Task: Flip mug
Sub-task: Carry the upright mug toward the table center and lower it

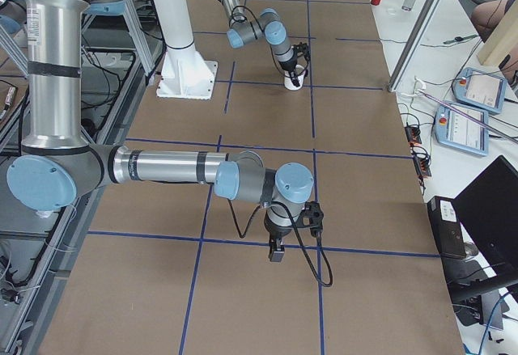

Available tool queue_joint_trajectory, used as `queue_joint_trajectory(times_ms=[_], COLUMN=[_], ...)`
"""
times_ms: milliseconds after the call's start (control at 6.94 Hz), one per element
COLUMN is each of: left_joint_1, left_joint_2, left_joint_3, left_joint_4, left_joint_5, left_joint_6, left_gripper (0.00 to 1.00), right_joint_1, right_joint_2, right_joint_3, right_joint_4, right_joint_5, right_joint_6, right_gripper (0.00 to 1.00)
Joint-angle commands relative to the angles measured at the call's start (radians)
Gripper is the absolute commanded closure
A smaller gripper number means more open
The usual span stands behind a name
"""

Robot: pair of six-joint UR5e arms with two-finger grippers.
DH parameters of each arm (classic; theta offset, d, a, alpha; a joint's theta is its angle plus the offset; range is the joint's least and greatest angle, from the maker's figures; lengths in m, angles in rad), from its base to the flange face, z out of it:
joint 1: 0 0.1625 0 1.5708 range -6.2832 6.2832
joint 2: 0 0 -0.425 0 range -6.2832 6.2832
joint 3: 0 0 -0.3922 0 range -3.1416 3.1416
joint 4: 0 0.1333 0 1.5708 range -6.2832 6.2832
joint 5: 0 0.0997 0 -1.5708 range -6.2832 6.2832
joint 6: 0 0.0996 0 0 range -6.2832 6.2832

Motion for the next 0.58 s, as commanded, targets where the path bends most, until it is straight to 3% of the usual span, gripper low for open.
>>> queue_joint_trajectory(times_ms=[0, 288, 432], left_joint_1=[-0.033, -0.129, -0.196], left_joint_2=[0.002, 0.024, 0.132], left_joint_3=[-0.088, -0.199, -0.327], left_joint_4=[0.065, 0.160, 0.159], left_joint_5=[-0.009, -0.113, -0.191], left_joint_6=[0.024, 0.148, 0.218], left_gripper=[0.01, 0.01, 0.01], right_joint_1=[0.000, 0.000, 0.000], right_joint_2=[0.000, 0.000, 0.000], right_joint_3=[0.000, 0.000, 0.000], right_joint_4=[0.000, 0.000, 0.000], right_joint_5=[0.000, 0.000, 0.000], right_joint_6=[0.000, 0.000, 0.000], right_gripper=[0.00, 0.00, 0.00])
